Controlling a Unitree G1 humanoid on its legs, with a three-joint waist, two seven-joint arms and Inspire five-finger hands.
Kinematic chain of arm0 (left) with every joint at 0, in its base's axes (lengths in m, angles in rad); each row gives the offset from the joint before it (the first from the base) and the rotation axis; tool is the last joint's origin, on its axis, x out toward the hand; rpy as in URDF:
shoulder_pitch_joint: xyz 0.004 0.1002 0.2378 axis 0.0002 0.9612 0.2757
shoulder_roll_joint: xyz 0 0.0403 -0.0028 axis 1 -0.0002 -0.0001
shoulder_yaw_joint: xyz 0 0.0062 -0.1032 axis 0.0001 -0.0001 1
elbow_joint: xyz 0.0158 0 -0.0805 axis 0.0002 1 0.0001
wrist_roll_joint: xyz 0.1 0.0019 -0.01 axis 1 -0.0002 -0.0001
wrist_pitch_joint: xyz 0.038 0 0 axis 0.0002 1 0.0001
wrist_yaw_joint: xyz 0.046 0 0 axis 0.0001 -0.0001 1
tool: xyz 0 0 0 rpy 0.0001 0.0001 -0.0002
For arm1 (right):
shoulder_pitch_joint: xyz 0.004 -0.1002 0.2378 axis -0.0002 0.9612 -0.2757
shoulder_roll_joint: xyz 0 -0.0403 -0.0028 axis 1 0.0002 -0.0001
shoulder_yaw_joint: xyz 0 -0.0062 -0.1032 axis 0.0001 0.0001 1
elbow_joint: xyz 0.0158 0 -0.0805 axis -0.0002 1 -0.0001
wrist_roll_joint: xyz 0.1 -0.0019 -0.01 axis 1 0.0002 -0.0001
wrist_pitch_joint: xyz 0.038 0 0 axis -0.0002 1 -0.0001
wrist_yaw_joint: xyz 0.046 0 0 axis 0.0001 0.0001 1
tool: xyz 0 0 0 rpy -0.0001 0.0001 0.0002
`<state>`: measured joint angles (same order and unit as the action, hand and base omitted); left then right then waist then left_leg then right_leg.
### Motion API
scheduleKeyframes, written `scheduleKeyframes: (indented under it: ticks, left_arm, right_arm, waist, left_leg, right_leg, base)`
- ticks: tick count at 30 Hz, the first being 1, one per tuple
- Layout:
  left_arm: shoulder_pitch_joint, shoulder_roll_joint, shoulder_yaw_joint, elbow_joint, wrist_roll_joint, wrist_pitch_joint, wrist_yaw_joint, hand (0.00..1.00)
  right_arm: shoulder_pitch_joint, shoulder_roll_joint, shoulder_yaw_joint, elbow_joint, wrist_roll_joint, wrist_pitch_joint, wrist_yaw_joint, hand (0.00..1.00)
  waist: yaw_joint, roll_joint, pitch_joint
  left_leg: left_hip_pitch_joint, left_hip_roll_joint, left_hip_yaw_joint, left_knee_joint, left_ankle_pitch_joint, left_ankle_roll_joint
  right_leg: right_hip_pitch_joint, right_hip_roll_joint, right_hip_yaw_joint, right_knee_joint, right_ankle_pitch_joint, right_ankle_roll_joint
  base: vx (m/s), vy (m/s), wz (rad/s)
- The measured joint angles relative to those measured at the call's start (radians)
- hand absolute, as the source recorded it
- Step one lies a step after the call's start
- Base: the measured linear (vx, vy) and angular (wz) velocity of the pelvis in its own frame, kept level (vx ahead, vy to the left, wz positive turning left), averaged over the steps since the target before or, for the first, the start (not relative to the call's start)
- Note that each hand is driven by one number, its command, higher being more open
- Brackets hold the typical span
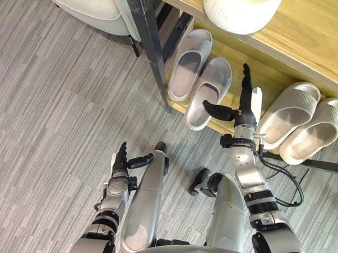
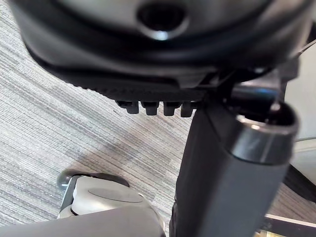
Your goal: Organize the slippers on the shoe rack
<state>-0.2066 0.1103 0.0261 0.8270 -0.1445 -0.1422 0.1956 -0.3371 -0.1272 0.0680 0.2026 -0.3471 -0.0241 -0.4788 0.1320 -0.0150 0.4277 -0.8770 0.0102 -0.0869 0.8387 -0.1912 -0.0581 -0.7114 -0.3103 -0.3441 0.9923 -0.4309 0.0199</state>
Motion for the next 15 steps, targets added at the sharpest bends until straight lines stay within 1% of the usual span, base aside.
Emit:
scheduleKeyframes:
  ticks: [2,4,5,6,8,9,10,11,12,13,15]
  left_arm:
    - [0.000,0.000,0.003,0.000,0.000,0.002,0.000,1.00]
    - [0.001,0.000,0.015,0.000,0.000,0.008,-0.001,1.00]
    - [0.002,-0.001,0.021,0.000,0.000,0.013,-0.001,1.00]
    - [0.004,-0.002,0.022,-0.005,0.000,0.013,-0.010,1.00]
    - [0.008,-0.004,0.024,-0.017,0.001,0.013,-0.024,1.00]
    - [0.011,-0.006,0.028,-0.021,0.001,0.013,-0.029,1.00]
    - [0.013,-0.011,0.031,-0.022,0.001,0.013,-0.033,1.00]
    - [0.015,-0.013,0.031,-0.022,0.001,0.013,-0.035,1.00]
    - [0.018,-0.022,0.038,-0.035,0.001,0.013,-0.043,1.00]
    - [0.020,-0.024,0.038,-0.040,0.001,0.012,-0.047,1.00]
    - [0.021,-0.030,0.038,-0.044,0.001,0.012,-0.053,1.00]
  right_arm:
    - [0.048,0.046,-0.012,-0.026,0.070,-0.010,0.001,1.00]
    - [0.089,0.080,-0.009,-0.029,0.145,-0.026,0.021,1.00]
    - [0.118,0.103,-0.007,-0.031,0.191,-0.037,0.039,1.00]
    - [0.145,0.122,-0.002,-0.032,0.274,-0.060,0.071,1.00]
    - [0.163,0.130,0.010,-0.034,0.349,-0.099,0.108,1.00]
    - [0.165,0.130,0.011,-0.034,0.393,-0.109,0.129,1.00]
    - [0.166,0.133,0.012,-0.034,0.468,-0.118,0.170,1.00]
    - [0.166,0.133,0.012,-0.034,0.482,-0.120,0.179,1.00]
    - [0.166,0.135,0.014,-0.032,0.546,-0.136,0.215,1.00]
    - [0.166,0.139,0.016,-0.031,0.578,-0.144,0.236,1.00]
    - [0.164,0.138,0.032,-0.030,0.624,-0.152,0.258,1.00]
  waist:
    - [-0.004,-0.002,0.001]
    - [-0.007,-0.010,0.004]
    - [-0.009,-0.014,0.003]
    - [-0.009,-0.016,0.002]
    - [-0.011,-0.017,0.003]
    - [-0.011,-0.020,0.004]
    - [-0.012,-0.020,0.004]
    - [-0.012,-0.021,0.004]
    - [-0.012,-0.021,0.004]
    - [-0.012,-0.021,0.004]
    - [-0.011,-0.021,0.004]
  left_leg:
    - [0.007,0.000,0.003,-0.006,-0.001,0.002]
    - [0.027,0.000,0.008,-0.014,-0.002,0.003]
    - [0.038,0.002,0.009,-0.018,-0.004,0.005]
    - [0.042,0.006,0.014,-0.021,-0.005,0.007]
    - [0.048,0.008,0.020,-0.025,-0.006,0.009]
    - [0.053,0.009,0.024,-0.027,-0.007,0.010]
    - [0.060,0.011,0.026,-0.031,-0.007,0.011]
    - [0.061,0.012,0.026,-0.032,-0.007,0.011]
    - [0.061,0.013,0.026,-0.034,-0.007,0.011]
    - [0.061,0.013,0.027,-0.035,-0.007,0.012]
    - [0.061,0.013,0.028,-0.038,-0.007,0.012]
  right_leg:
    - [0.008,0.000,0.000,-0.010,0.004,0.004]
    - [0.026,0.000,0.002,-0.021,0.006,0.007]
    - [0.037,0.003,0.003,-0.028,0.008,0.009]
    - [0.040,0.007,0.007,-0.036,0.012,0.010]
    - [0.042,0.010,0.013,-0.043,0.018,0.013]
    - [0.045,0.011,0.017,-0.046,0.021,0.014]
    - [0.053,0.014,0.018,-0.055,0.025,0.015]
    - [0.054,0.015,0.018,-0.057,0.026,0.015]
    - [0.054,0.016,0.018,-0.062,0.029,0.015]
    - [0.054,0.016,0.018,-0.063,0.029,0.015]
    - [0.054,0.016,0.017,-0.066,0.030,0.015]
  base:
    - [0.01,0.057,-0.02]
    - [0.00,0.041,-0.03]
    - [-0.01,0.035,-0.09]
    - [-0.02,0.046,-0.11]
    - [-0.03,0.050,-0.12]
    - [-0.04,0.044,-0.11]
    - [-0.03,0.036,-0.08]
    - [-0.04,0.037,-0.05]
    - [0.00,0.000,0.00]
    - [0.00,0.000,0.00]
    - [0.00,0.000,0.00]
